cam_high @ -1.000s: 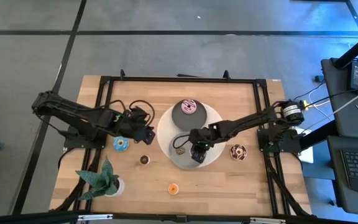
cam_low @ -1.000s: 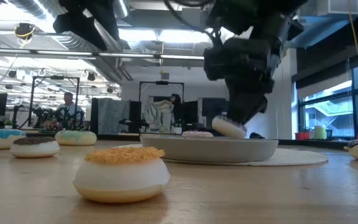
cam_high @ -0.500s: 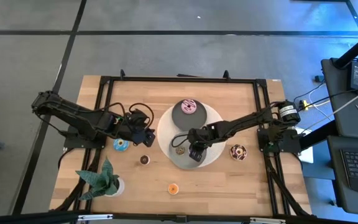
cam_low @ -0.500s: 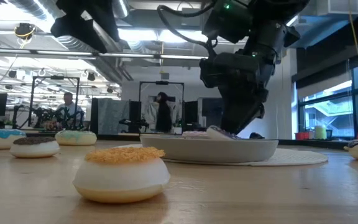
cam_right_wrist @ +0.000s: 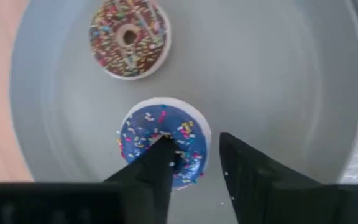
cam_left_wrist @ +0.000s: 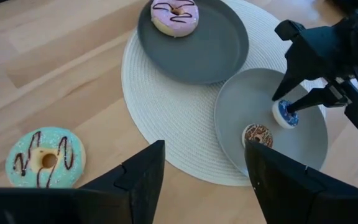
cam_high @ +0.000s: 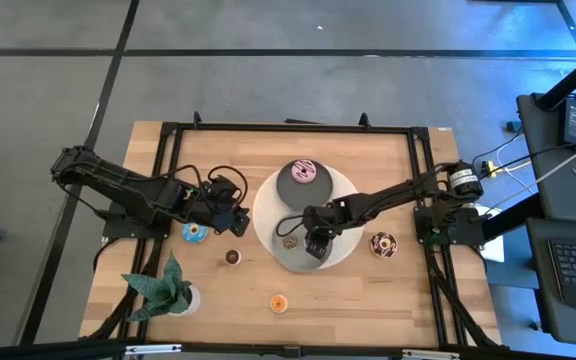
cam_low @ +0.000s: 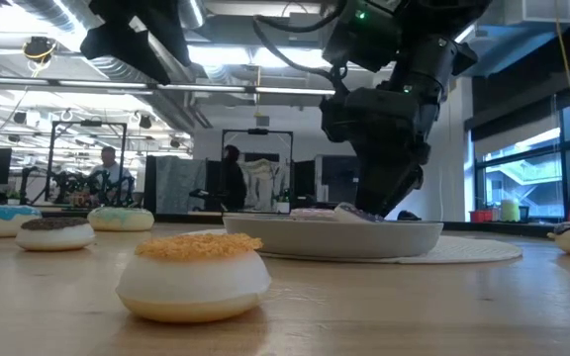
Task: Pick & Place donuts
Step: Put the small blue donut on the gray plate
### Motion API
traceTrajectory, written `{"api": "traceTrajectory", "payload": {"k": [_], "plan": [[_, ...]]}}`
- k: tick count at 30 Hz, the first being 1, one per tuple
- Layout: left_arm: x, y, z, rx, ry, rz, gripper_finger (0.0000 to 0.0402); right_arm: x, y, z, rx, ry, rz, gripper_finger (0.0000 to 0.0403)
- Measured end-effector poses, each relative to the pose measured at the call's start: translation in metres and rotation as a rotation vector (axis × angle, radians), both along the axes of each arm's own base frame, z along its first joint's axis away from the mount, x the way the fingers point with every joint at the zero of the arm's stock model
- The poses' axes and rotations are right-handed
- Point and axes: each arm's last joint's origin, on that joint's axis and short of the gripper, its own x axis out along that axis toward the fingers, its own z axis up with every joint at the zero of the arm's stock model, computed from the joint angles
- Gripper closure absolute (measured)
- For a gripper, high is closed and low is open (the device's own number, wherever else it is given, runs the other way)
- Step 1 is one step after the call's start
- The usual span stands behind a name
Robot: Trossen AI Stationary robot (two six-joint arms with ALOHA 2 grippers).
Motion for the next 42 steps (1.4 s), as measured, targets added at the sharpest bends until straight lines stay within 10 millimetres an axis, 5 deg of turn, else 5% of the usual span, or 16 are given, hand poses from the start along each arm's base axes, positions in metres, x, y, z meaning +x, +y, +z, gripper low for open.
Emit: {"api": "traceTrajectory", "payload": {"k": [8, 30, 42], "plan": [[0.0, -0.001, 0.0, -0.017, 0.005, -0.013, 0.0183, 0.0, -0.007, 0.0, 0.091, 0.019, -0.019, 0.0221], [0.01, -0.002, -0.001, 0.03, -0.036, -0.011, 0.0183, 0.002, -0.009, 0.001, 0.016, -0.01, -0.018, 0.0207], [0.049, -0.046, -0.042, 0.201, -0.026, -0.112, 0.0184, 0.001, -0.008, 0.001, 0.05, 0.001, -0.029, 0.0207]]}}
